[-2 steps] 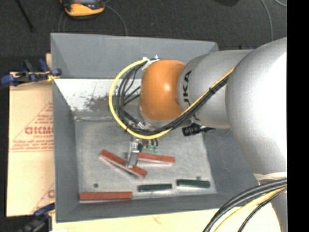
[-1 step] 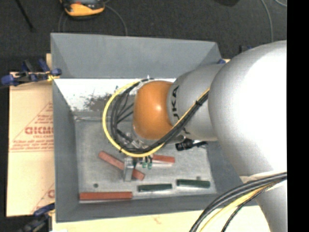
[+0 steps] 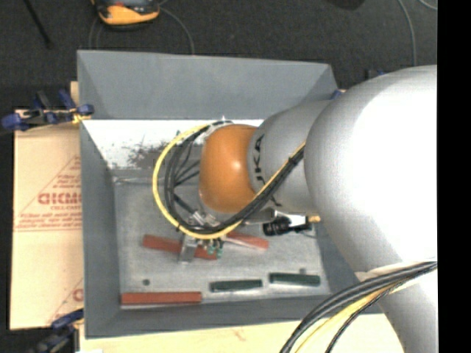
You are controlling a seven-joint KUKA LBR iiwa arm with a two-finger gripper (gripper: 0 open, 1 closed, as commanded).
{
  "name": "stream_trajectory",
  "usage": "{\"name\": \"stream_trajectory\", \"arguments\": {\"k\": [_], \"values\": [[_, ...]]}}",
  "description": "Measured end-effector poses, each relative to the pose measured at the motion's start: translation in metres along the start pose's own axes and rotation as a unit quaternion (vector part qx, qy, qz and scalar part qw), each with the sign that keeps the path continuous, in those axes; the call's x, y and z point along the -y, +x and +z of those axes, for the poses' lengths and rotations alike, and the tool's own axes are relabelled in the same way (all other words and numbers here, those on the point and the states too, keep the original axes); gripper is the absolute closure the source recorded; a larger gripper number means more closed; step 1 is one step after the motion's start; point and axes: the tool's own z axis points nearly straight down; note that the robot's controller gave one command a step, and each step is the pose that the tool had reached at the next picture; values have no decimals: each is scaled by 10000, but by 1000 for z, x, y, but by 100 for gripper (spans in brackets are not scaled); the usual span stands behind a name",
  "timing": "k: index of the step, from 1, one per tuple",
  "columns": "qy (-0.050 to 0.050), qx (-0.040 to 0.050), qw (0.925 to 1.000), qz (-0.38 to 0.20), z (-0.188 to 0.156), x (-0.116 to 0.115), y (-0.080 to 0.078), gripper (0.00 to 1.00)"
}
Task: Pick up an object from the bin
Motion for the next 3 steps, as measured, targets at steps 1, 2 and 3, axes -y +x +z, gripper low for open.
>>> {"name": "stream_trajectory", "arguments": {"k": [1,2,3], "values": [[3,0,10000,74,-2,0,-2,100],[9,-6,9999,105,-9,1,-2,100],[12,-4,10000,79,-20,1,-1,100]]}}
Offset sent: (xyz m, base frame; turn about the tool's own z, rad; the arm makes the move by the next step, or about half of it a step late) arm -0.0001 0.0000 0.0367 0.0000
